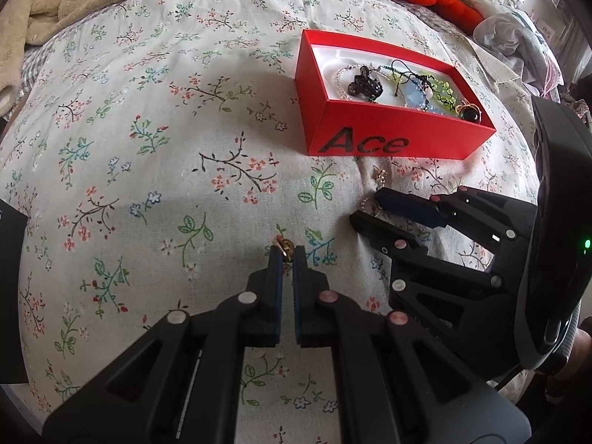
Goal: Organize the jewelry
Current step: 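Close the right tool on the small gold ring while the left tool holds the charm, then carry both gold pieces with both tools into the red box, then open both tools to release the gold pieces inside the box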
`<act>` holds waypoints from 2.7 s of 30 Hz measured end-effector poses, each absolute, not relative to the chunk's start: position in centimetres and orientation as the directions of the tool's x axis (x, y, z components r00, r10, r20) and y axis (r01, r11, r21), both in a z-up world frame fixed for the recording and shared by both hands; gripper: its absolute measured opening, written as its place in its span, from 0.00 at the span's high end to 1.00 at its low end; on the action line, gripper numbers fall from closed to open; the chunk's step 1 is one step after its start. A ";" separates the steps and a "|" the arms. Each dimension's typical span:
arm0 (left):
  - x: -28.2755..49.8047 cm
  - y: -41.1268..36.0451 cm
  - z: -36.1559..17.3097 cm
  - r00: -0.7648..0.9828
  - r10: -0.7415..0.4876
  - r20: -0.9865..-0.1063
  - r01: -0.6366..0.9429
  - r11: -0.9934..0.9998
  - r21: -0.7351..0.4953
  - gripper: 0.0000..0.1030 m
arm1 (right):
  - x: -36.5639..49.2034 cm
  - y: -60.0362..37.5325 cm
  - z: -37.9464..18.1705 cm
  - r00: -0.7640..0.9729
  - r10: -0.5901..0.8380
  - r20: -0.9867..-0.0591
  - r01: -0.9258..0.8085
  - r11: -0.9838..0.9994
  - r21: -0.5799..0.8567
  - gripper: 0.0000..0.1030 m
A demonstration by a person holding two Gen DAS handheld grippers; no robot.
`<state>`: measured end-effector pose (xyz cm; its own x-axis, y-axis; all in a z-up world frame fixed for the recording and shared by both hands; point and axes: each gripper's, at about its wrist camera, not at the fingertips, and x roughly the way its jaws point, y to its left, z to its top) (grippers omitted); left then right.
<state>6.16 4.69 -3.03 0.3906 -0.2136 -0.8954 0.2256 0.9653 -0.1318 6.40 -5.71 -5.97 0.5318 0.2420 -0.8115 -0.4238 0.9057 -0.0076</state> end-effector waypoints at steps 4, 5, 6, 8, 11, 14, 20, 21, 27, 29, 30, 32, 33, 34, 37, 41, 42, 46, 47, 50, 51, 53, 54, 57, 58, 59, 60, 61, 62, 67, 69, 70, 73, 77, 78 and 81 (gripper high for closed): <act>6.1 4.7 -3.3 0.389 -0.205 -0.898 0.223 0.967 -0.125 0.94 | 6.1 -5.5 -5.9 0.537 0.241 -0.809 -0.435 0.900 -0.021 0.83; 6.1 4.7 -3.3 0.389 -0.204 -0.898 0.222 0.967 -0.123 0.94 | 6.1 -5.6 -5.9 0.537 0.241 -0.808 -0.434 0.901 -0.020 0.83; 6.1 4.7 -3.3 0.390 -0.202 -0.899 0.222 0.967 -0.122 0.94 | 6.1 -5.6 -5.8 0.537 0.242 -0.808 -0.434 0.901 -0.019 0.83; 6.0 4.8 -3.4 0.392 -0.199 -0.898 0.220 0.968 -0.118 0.94 | 6.1 -5.7 -5.7 0.538 0.244 -0.807 -0.433 0.901 -0.017 0.83; 6.0 5.0 -3.4 0.394 -0.196 -0.898 0.216 0.969 -0.117 0.94 | 5.9 -5.8 -5.4 0.536 0.249 -0.807 -0.432 0.902 -0.009 0.83; 6.0 5.1 -3.2 0.402 -0.196 -0.894 0.211 0.970 -0.118 0.94 | 5.7 -6.1 -5.0 0.533 0.255 -0.807 -0.429 0.903 0.002 0.83; 6.1 5.1 -2.3 0.438 -0.212 -0.874 0.211 0.969 -0.130 0.94 | 4.8 -7.0 -3.6 0.541 0.281 -0.792 -0.429 0.903 0.027 0.83; 6.1 5.1 -2.1 0.446 -0.216 -0.869 0.211 0.969 -0.132 0.94 | 4.7 -7.2 -3.3 0.545 0.282 -0.790 -0.426 0.904 0.029 0.83; 6.4 4.6 -0.5 0.500 -0.243 -0.831 0.214 0.965 -0.154 0.94 | 4.9 -9.1 -0.9 0.583 0.294 -0.758 -0.388 0.920 0.058 0.83; 6.6 4.4 0.1 0.520 -0.254 -0.816 0.216 0.963 -0.161 0.94 | 5.0 -9.9 -0.2 0.597 0.294 -0.746 -0.371 0.926 0.068 0.83; 6.8 4.2 0.4 0.531 -0.258 -0.807 0.216 0.962 -0.166 0.94 | 5.1 -10.3 0.1 0.604 0.294 -0.741 -0.363 0.929 0.072 0.83; 7.0 4.0 0.9 0.550 -0.265 -0.792 0.210 0.962 -0.175 0.94 | 5.3 -10.9 0.7 0.616 0.289 -0.733 -0.349 0.934 0.076 0.83; 7.2 3.9 1.1 0.557 -0.270 -0.786 0.208 0.961 -0.182 0.94 | 5.4 -11.3 0.9 0.622 0.286 -0.729 -0.343 0.936 0.075 0.83; 7.4 3.7 1.3 0.563 -0.274 -0.780 0.208 0.960 -0.188 0.94 | 5.5 -11.6 1.2 0.630 0.282 -0.723 -0.336 0.939 0.073 0.83; 7.9 2.9 1.7 0.585 -0.283 -0.760 0.216 0.958 -0.190 0.94 | 6.1 -12.7 2.0 0.649 0.277 -0.709 -0.312 0.946 0.084 0.83; 8.5 1.8 2.2 0.615 -0.304 -0.728 0.236 0.951 -0.199 0.94 | 6.9 -14.1 2.7 0.670 0.263 -0.695 -0.282 0.955 0.089 0.83; 8.7 1.5 2.2 0.618 -0.311 -0.722 0.239 0.949 -0.204 0.94 | 7.1 -14.3 2.7 0.672 0.259 -0.694 -0.276 0.957 0.090 0.83; 9.4 0.4 2.1 0.626 -0.316 -0.713 0.251 0.947 -0.199 0.94 | 7.9 -15.4 2.6 0.680 0.238 -0.694 -0.252 0.964 0.084 0.83; 9.6 0.2 2.1 0.628 -0.313 -0.713 0.252 0.948 -0.195 0.94 | 8.0 -15.7 2.6 0.680 0.234 -0.695 -0.247 0.965 0.083 0.83; 10.0 -0.3 1.8 0.628 -0.304 -0.716 0.254 0.950 -0.180 0.94 | 8.4 -16.2 2.4 0.678 0.233 -0.697 -0.243 0.966 0.086 0.83; 10.2 -0.4 1.7 0.629 -0.299 -0.717 0.254 0.951 -0.175 0.94 | 8.5 -16.3 2.4 0.679 0.232 -0.697 -0.244 0.966 0.084 0.83; 10.5 -0.6 1.5 0.629 -0.298 -0.718 0.256 0.952 -0.170 0.94 | 8.7 -16.4 2.3 0.678 0.233 -0.697 -0.247 0.965 0.082 0.83; 10.6 -0.7 1.5 0.628 -0.299 -0.719 0.259 0.951 -0.169 0.94 | 8.7 -16.5 2.2 0.677 0.232 -0.698 -0.247 0.966 0.082 0.83; 10.9 -1.1 1.3 0.625 -0.306 -0.718 0.267 0.948 -0.171 0.93 | 9.1 -16.5 2.0 0.674 0.232 -0.702 -0.248 0.965 0.081 0.82; 11.0 -1.1 1.2 0.621 -0.309 -0.720 0.268 0.947 -0.175 0.91 | 9.1 -16.5 1.9 0.674 0.230 -0.702 -0.249 0.965 0.078 0.82; 11.1 -1.2 1.2 0.619 -0.314 -0.720 0.270 0.946 -0.180 0.87 | 9.2 -16.5 1.9 0.673 0.231 -0.703 -0.249 0.965 0.079 0.82; 11.1 -1.3 1.2 0.619 -0.313 -0.720 0.271 0.946 -0.179 0.81 | 9.2 -16.5 1.9 0.671 0.234 -0.703 -0.250 0.965 0.082 0.82; 11.0 -1.4 1.3 0.621 -0.312 -0.719 0.272 0.946 -0.175 0.78 | 9.3 -16.6 1.8 0.666 0.238 -0.707 -0.252 0.964 0.087 0.82; 11.0 -1.5 1.3 0.623 -0.312 -0.718 0.276 0.946 -0.172 0.75 | 9.3 -16.6 1.7 0.663 0.237 -0.711 -0.251 0.964 0.087 0.82; 10.7 -1.6 1.6 0.623 -0.303 -0.721 0.279 0.947 -0.157 0.70 | 9.5 -16.9 1.8 0.653 0.236 -0.719 -0.236 0.966 0.104 0.81; 10.4 -1.4 1.8 0.623 -0.302 -0.722 0.277 0.948 -0.157 0.65 | 9.4 -16.9 1.9 0.653 0.235 -0.720 -0.234 0.967 0.104 0.79; 10.2 -1.4 1.9 0.625 -0.299 -0.721 0.276 0.949 -0.155 0.64 | 9.3 -17.0 2.0 0.653 0.234 -0.720 -0.232 0.967 0.103 0.78; 9.7 -1.3 2.3 0.633 -0.291 -0.718 0.279 0.950 -0.139 0.56 | 8.8 -17.2 2.4 0.658 0.235 -0.715 -0.227 0.968 0.109 0.65; 8.9 -1.0 2.5 0.632 -0.275 -0.724 0.274 0.954 -0.124 0.49 | 7.6 -17.5 3.6 0.695 0.241 -0.677 -0.227 0.968 0.111 0.39; 8.7 -0.9 2.5 0.630 -0.271 -0.728 0.271 0.955 -0.121 0.46 | 7.4 -17.6 3.9 0.696 0.239 -0.677 -0.227 0.968 0.108 0.39; 8.2 -0.7 2.4 0.618 -0.269 -0.739 0.269 0.955 -0.123 0.36 | 6.6 -18.0 4.4 0.700 0.236 -0.674 -0.220 0.969 0.111 0.39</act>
<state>8.18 -0.74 2.44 0.6179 -0.2692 -0.7387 0.2688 0.9553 -0.1232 6.59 -17.96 4.42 0.7005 0.2359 -0.6736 -0.2196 0.9693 0.1111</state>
